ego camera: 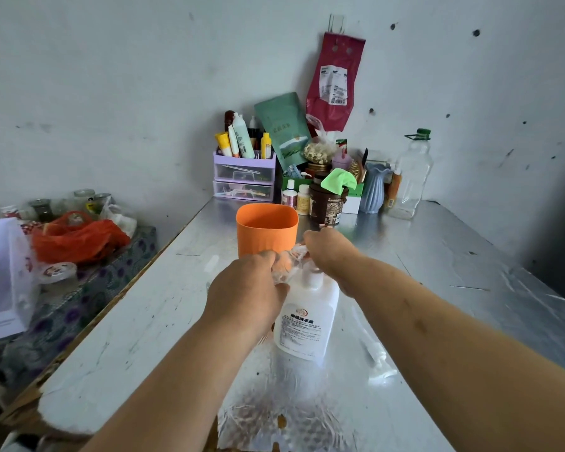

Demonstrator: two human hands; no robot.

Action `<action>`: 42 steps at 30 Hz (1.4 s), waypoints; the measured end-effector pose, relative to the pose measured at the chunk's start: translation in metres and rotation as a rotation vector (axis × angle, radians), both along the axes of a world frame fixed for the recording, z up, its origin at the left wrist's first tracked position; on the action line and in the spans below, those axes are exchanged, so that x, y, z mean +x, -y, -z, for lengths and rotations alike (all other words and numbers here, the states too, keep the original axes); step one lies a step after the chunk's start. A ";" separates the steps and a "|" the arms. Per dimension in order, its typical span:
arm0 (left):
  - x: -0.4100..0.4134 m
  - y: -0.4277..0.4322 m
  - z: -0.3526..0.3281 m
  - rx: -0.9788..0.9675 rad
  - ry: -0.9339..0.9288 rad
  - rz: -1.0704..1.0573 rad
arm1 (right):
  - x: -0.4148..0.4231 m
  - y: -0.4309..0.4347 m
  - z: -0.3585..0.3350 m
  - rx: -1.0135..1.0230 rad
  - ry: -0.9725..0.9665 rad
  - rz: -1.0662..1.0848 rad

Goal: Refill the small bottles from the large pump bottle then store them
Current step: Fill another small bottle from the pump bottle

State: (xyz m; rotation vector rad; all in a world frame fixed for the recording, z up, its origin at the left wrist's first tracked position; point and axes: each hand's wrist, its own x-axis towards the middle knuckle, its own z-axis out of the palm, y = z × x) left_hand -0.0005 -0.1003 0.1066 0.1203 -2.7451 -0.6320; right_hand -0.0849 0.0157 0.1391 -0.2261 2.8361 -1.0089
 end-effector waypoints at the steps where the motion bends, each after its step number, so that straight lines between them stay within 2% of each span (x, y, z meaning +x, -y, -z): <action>1: 0.000 -0.001 0.000 -0.001 0.001 -0.001 | -0.001 0.000 0.002 -0.025 -0.007 0.022; 19: -0.007 0.006 0.009 0.004 0.007 -0.002 | 0.000 0.004 0.015 0.165 -0.102 -0.054; 25: -0.001 0.004 0.005 0.020 0.007 0.005 | 0.003 0.003 0.004 0.080 -0.012 -0.056; 42: -0.006 0.004 0.004 0.012 -0.030 0.006 | -0.004 0.001 0.008 0.020 -0.074 -0.041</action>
